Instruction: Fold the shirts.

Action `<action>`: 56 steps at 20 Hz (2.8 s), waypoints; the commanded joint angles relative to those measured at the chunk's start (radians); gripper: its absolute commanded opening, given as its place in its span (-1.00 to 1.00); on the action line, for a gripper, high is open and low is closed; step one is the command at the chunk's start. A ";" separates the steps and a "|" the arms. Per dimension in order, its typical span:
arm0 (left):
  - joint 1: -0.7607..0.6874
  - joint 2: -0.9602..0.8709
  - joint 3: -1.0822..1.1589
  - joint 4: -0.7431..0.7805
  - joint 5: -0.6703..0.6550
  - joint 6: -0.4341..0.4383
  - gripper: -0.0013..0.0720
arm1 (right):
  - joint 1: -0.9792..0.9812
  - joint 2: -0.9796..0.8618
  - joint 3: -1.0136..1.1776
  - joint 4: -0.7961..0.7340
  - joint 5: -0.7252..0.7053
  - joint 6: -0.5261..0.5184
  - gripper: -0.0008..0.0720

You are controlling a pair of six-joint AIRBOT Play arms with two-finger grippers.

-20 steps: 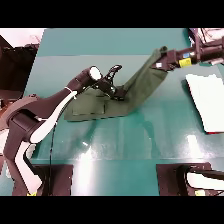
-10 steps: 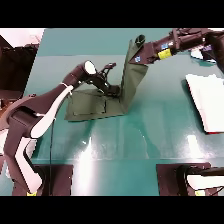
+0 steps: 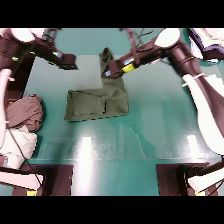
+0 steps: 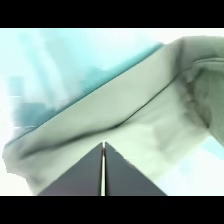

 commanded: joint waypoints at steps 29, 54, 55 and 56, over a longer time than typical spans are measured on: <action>0.130 0.196 0.000 0.049 -0.126 0.031 -0.89 | -0.307 -0.011 -0.560 0.075 -0.217 -0.103 0.93; 0.113 0.197 -0.005 0.049 -0.159 0.037 -0.90 | -0.465 0.250 -0.572 0.012 -0.298 -0.144 -0.93; 0.095 0.196 -0.011 0.049 -0.138 0.027 -0.90 | -0.546 0.299 -0.603 -0.006 -0.329 -0.137 -0.93; 0.072 0.197 -0.023 0.049 -0.110 0.027 -0.90 | -0.621 0.337 -0.627 -0.002 -0.359 -0.137 -0.93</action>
